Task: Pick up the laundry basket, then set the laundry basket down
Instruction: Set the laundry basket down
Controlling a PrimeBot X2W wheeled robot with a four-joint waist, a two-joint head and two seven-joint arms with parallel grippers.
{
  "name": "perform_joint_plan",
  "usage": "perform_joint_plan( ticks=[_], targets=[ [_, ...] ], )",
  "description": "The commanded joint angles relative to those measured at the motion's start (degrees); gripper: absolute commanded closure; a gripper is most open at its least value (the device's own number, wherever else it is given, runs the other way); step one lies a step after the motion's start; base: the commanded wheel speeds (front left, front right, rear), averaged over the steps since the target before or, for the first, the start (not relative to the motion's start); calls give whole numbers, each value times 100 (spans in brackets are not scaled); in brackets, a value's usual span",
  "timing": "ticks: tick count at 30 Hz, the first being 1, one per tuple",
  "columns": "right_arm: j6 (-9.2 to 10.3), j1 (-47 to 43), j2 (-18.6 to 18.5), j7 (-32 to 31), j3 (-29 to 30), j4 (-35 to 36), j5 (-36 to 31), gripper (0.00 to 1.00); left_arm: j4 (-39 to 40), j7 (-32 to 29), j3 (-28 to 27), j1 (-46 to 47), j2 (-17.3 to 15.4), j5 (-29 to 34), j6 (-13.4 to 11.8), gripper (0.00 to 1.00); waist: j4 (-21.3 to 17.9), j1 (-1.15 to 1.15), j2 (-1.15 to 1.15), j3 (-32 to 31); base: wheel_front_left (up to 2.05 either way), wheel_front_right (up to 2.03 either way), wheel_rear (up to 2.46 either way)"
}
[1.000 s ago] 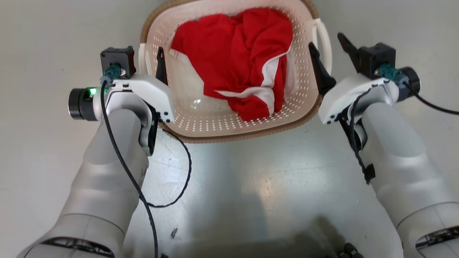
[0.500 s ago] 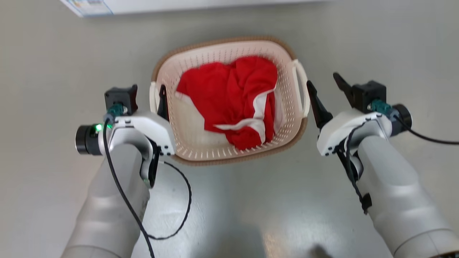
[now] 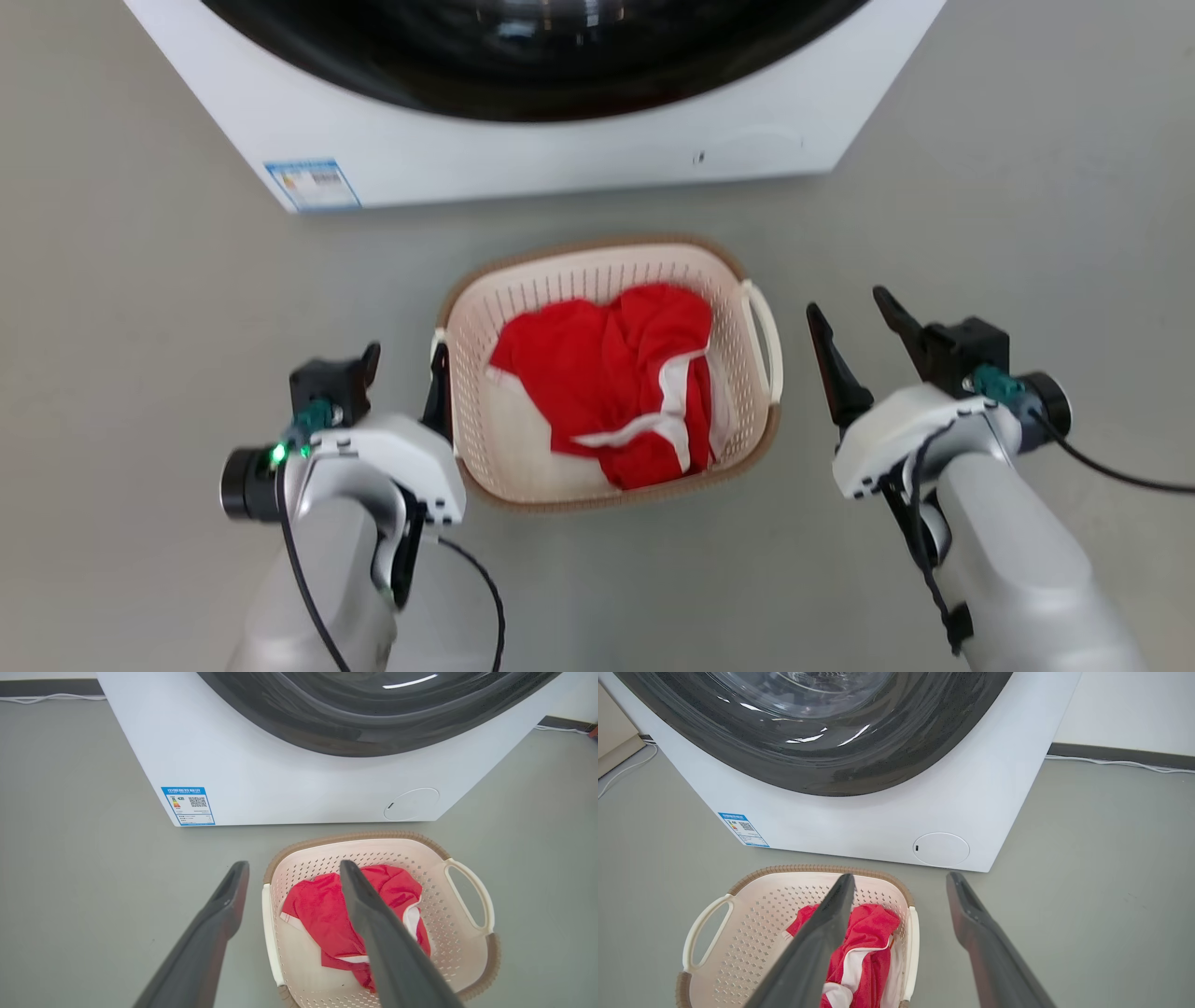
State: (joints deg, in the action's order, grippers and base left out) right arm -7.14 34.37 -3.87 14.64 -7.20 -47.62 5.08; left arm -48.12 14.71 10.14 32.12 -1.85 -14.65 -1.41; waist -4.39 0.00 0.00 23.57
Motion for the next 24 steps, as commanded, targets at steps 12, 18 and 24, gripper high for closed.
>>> perform_joint_plan(
  ticks=[12, 18, 24],
  targets=[
    [-35, -1040, -58, 36, 282, 1131, -341, 0, 1122, 29, -439, -1077, -103, -138, 100, 0, 121, 0, 0, -1018, 0, 0, 0],
    [-35, -1379, -87, 36, 405, 1488, -358, 0, 1435, 29, -573, -1406, -103, -249, 172, 0, 165, 0, 0, -1321, 0, 0, 0],
    [-35, -1863, -96, 36, 574, 1929, -429, 0, 1809, 29, -702, -1849, -103, -261, 176, 0, 192, 0, 0, -1719, 0, 0, 0]
  ],
)
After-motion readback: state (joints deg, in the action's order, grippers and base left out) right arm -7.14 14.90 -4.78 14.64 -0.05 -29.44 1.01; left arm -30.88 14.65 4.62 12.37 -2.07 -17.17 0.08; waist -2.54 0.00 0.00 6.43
